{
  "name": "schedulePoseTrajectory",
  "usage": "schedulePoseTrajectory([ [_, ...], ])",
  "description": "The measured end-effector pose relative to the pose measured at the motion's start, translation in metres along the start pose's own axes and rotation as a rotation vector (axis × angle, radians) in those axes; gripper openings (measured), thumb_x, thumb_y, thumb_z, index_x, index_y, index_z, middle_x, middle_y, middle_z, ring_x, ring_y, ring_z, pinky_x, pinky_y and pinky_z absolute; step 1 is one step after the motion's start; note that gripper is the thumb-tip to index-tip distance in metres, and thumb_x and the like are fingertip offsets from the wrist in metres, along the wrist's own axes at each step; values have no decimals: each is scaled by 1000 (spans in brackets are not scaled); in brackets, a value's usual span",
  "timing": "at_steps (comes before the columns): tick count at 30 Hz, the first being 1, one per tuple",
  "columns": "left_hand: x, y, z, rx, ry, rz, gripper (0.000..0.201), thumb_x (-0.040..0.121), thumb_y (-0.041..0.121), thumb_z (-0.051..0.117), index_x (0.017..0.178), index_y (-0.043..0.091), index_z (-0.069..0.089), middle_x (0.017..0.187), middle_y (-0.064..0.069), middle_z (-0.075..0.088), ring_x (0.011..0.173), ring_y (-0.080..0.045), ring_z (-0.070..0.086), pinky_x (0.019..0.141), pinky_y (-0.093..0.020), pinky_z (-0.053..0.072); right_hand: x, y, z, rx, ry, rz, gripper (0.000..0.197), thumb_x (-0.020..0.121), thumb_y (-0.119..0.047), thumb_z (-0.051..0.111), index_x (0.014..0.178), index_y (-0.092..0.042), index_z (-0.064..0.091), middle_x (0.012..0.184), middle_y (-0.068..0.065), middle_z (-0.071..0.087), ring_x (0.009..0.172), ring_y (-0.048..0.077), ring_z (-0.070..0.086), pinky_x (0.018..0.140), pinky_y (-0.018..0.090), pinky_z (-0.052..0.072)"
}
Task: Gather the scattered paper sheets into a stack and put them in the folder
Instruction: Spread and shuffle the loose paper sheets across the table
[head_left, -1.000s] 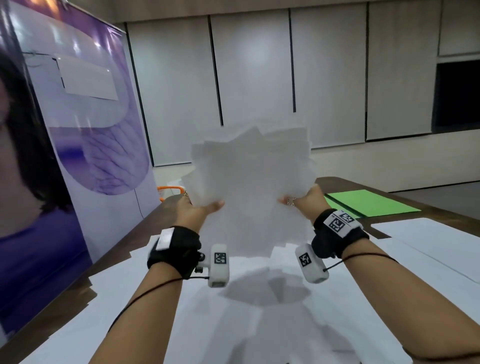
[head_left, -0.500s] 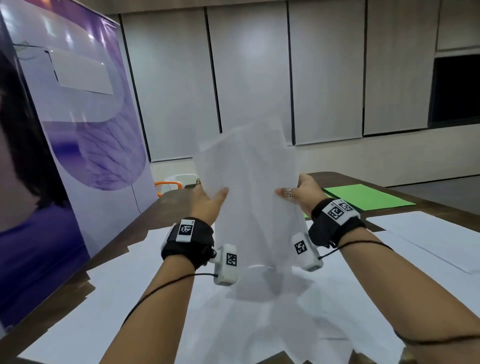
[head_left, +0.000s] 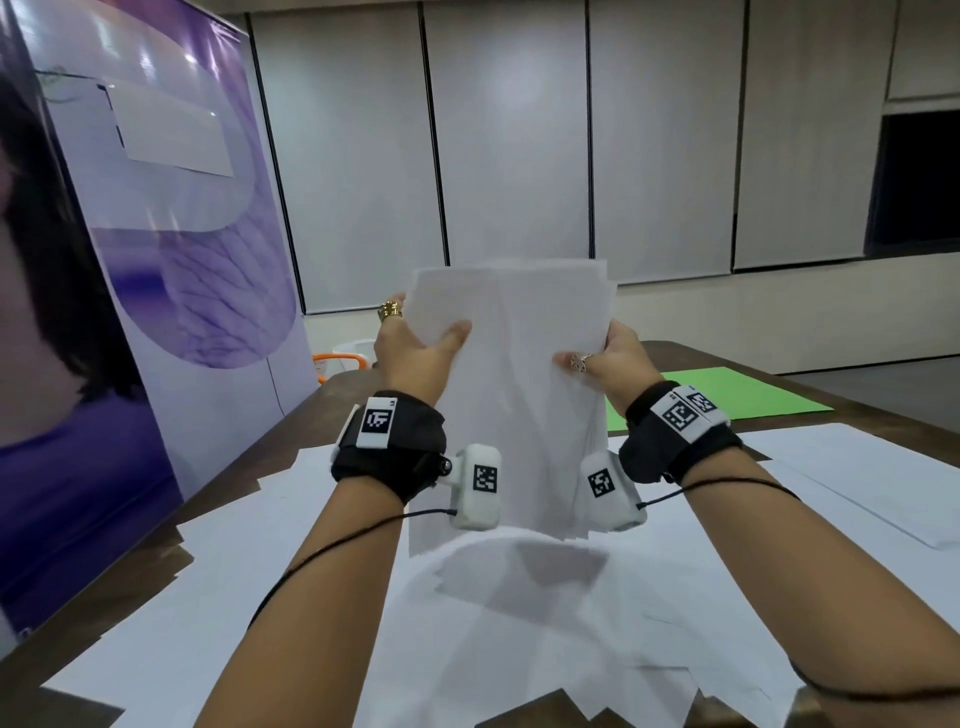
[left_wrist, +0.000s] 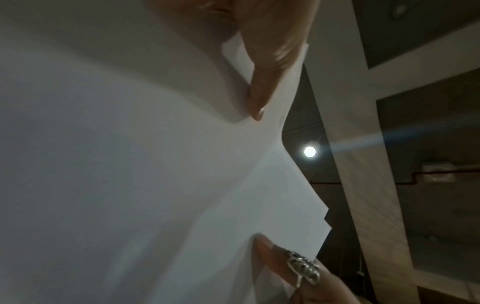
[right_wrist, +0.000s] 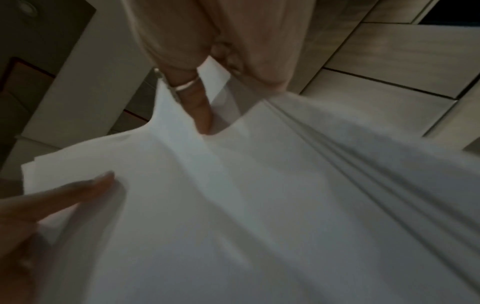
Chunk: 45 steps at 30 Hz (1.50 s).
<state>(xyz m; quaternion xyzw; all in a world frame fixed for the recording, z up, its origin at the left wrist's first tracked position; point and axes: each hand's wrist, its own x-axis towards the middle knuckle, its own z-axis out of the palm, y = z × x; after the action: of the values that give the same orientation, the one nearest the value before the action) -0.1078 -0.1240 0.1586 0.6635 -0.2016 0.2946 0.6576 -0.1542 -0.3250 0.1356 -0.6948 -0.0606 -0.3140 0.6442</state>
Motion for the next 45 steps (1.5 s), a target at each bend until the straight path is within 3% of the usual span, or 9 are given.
schedulePoseTrajectory([
  [3,1,3,-6,-58,-20,63,54,77,21,75,120,8,45,107,-3,62,95,-17,62,83,-22,51,-1,-14,2,42,69,-61,31,79,8,66,105,-8,59,102,12,66,91,26,64,86,39,52],
  [7,-27,-27,-25,3,-84,110,23,85,28,61,100,12,59,104,-14,63,97,-28,62,87,-36,50,-12,-18,-2,165,88,-79,22,80,11,62,91,-8,60,84,5,69,75,19,66,76,33,55],
  [11,-64,-39,-25,170,68,185,33,94,10,54,91,-23,51,84,-42,53,79,-51,52,68,-43,37,-27,-13,7,198,112,-87,21,86,9,57,91,-12,58,82,-3,69,68,6,67,67,22,56],
  [18,-97,-25,-22,202,106,270,16,98,7,42,110,-2,49,77,-2,52,63,-2,48,58,-12,34,-55,-8,16,83,43,-90,36,91,11,42,106,-22,41,104,-2,59,97,15,58,89,30,48],
  [21,-114,-35,-24,198,50,153,22,97,9,43,118,3,42,92,-2,55,72,-14,52,60,-13,34,-74,7,15,-9,62,-80,46,86,18,40,112,-19,31,103,-8,51,95,8,53,81,17,45],
  [26,-141,-56,-27,264,-67,-55,32,97,9,44,126,3,33,108,-8,53,88,-20,52,76,-19,38,-111,53,11,-193,2,120,45,88,14,35,117,-20,30,115,3,54,109,21,52,91,27,40],
  [34,-134,-34,-18,300,-56,87,30,95,4,44,123,0,33,99,-4,49,81,-17,48,68,-11,34,-104,33,5,-259,76,-2,36,86,14,30,107,-16,33,91,3,52,83,18,50,70,26,41],
  [39,-158,-60,-21,328,-129,-81,30,93,2,46,121,3,34,108,-6,54,87,-16,51,75,-18,39,-128,60,1,-340,-67,249,40,88,11,32,118,-16,27,108,4,52,104,23,52,86,28,40],
  [45,-159,-64,-19,363,-156,-163,25,94,-3,39,119,2,37,107,-10,55,87,-21,53,77,-23,43,-132,52,2,-419,-54,191,44,82,15,28,113,-15,32,100,7,53,92,25,50,67,25,39],
])
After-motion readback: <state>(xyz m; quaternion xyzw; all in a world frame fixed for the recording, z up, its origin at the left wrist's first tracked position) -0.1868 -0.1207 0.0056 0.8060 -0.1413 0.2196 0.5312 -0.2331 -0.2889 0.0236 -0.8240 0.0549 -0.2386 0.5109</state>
